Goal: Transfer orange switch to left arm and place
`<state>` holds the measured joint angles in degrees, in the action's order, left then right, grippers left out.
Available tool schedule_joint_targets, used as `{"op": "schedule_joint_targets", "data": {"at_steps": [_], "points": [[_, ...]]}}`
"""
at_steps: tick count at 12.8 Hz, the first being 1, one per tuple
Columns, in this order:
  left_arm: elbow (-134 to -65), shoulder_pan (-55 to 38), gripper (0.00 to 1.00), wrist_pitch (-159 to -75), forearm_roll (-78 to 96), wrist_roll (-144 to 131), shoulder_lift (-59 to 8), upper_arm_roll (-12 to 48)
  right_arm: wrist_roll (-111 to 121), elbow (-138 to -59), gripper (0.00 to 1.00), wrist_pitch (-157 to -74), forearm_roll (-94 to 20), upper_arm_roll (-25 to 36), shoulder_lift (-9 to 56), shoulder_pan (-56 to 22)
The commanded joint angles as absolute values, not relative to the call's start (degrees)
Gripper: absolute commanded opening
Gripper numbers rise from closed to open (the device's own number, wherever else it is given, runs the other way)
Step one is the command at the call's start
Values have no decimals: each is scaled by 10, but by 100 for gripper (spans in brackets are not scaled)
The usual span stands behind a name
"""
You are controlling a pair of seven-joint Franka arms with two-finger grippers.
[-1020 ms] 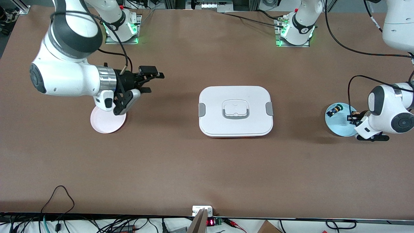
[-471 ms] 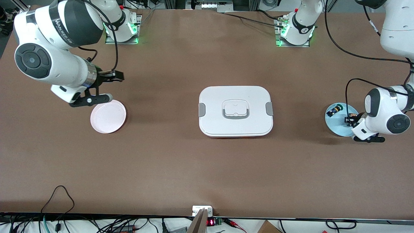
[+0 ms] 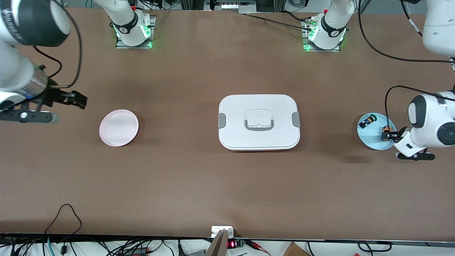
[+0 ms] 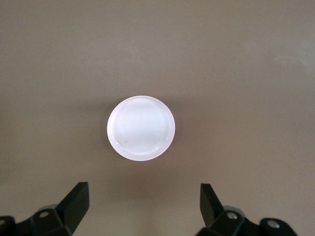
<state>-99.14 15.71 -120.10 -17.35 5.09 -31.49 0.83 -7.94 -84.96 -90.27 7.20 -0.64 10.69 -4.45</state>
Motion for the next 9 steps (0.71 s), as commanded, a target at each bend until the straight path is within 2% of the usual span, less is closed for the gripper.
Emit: {"op": "schedule_joint_targets", "data": {"at_steps": [1,3,6,9], "points": [[-1004,121,100,-1156,-122,57,-225,12,-33,-850,100,-900,41,-6,102,-15],[-1005,78,100,-1118,-76,52,-160,11,-33,-884,100,-904,39,-6,79,-11],[-1021,35,100,-1064,-24,39,-57,11,-31,-999,100,-988,35,-6,9,-8],[-1030,-6,100,-995,-12,-16,11,5,8,-984,100,-981,36,-4,10,-5]]}}
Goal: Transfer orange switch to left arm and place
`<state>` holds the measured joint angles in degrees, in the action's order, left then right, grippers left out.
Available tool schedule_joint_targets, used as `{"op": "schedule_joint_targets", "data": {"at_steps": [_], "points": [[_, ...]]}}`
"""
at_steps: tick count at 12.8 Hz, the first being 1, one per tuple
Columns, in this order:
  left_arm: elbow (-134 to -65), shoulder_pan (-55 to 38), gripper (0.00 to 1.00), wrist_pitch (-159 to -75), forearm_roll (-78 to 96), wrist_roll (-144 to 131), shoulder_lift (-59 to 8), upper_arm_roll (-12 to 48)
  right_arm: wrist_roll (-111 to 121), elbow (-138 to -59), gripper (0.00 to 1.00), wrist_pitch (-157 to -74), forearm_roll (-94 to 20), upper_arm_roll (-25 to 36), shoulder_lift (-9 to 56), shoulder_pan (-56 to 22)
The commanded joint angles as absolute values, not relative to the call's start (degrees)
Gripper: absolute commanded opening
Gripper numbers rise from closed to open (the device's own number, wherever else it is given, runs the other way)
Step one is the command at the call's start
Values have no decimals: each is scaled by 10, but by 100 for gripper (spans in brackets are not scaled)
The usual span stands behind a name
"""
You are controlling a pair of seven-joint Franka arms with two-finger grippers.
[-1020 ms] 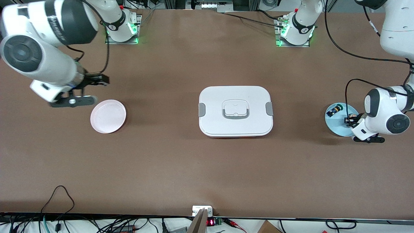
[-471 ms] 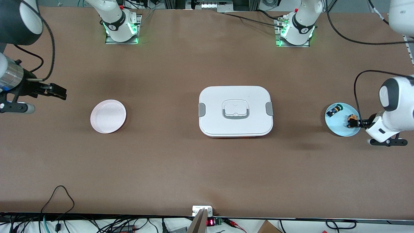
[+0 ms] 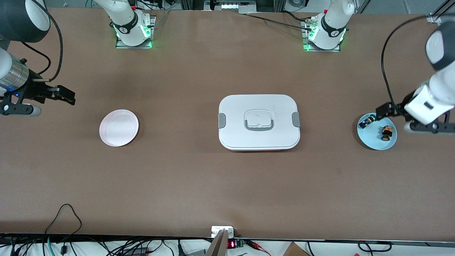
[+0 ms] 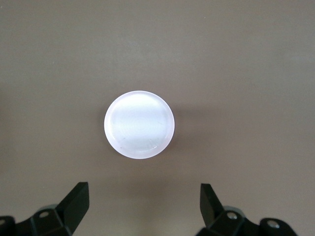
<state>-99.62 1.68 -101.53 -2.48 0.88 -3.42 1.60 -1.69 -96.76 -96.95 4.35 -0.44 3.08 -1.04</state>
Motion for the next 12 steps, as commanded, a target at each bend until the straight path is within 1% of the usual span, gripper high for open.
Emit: {"op": "schedule_joint_targets", "data": {"at_steps": [1,4,7,9,12], "points": [[-1038,-9,100,-988,-12,-22,28,4,8,-976,100,-980,36,-4,11,-2],[-1081,-10,100,-988,-11,-24,79,3,6,-945,100,-980,35,-4,24,-1],[-1077,-10,100,-979,-11,-21,83,-3,7,-937,100,-976,34,-4,28,-1],[-1077,-11,100,-981,-8,-22,86,-5,9,-937,100,-959,34,-4,28,1],[-1072,-16,100,-980,11,-21,104,-5,10,-936,100,-950,34,-3,27,1]]}}
